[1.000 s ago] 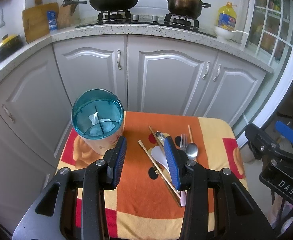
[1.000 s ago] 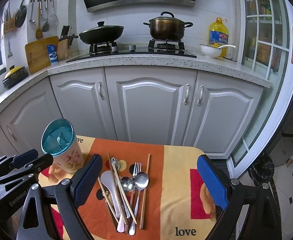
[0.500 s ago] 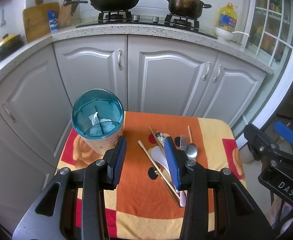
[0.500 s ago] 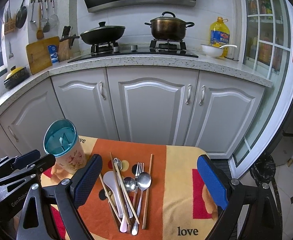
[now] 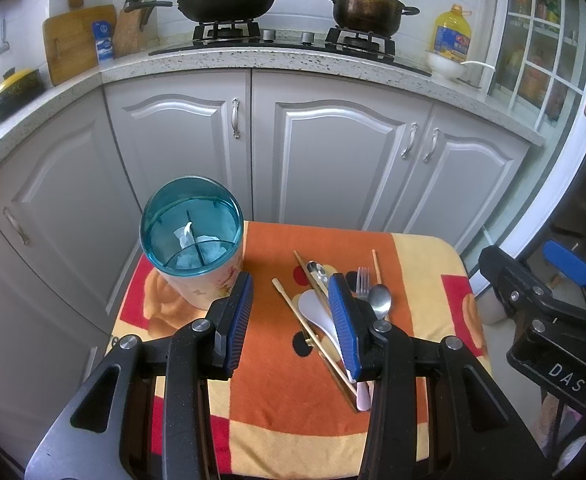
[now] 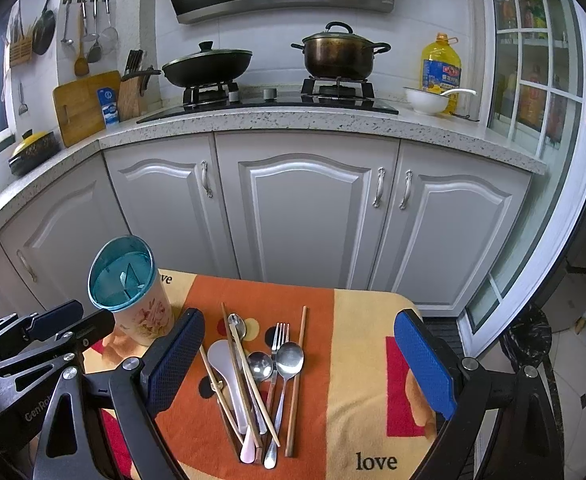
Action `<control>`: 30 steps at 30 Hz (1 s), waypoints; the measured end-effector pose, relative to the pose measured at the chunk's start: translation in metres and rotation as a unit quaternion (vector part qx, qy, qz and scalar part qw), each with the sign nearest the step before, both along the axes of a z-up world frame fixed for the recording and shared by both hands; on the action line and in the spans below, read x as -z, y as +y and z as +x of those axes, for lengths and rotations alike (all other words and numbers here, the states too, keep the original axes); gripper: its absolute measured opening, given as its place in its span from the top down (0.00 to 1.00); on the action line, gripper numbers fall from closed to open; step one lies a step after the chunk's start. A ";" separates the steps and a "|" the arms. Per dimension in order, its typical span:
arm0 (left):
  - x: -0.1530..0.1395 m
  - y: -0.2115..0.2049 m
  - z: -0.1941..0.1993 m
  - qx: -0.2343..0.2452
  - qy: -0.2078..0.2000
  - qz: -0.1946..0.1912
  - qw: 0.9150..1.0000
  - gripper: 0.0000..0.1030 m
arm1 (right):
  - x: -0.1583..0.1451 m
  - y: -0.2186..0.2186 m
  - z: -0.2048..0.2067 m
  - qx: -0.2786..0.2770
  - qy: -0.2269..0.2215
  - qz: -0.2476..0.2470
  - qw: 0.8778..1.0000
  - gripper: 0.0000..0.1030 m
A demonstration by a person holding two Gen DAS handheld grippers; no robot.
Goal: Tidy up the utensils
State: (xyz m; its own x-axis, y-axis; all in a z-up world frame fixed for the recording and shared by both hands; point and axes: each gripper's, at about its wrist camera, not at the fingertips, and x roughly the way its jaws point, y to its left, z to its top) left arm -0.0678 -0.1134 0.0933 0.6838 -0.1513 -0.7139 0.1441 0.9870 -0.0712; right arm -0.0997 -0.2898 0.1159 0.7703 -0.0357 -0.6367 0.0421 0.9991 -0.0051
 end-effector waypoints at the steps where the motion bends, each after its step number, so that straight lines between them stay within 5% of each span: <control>1: 0.000 0.000 0.000 0.000 0.000 0.000 1.000 0.63 | 0.000 0.000 0.000 -0.001 0.000 0.000 1.000 0.08; 30: 0.004 -0.005 -0.001 0.012 0.008 -0.002 1.000 0.63 | 0.007 0.002 0.004 -0.014 0.012 -0.010 1.000 0.08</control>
State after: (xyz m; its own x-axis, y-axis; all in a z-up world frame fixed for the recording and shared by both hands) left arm -0.0687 -0.1184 0.0896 0.6689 -0.1704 -0.7236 0.1671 0.9829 -0.0770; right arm -0.0953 -0.2879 0.1093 0.7554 -0.0276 -0.6547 0.0139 0.9996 -0.0260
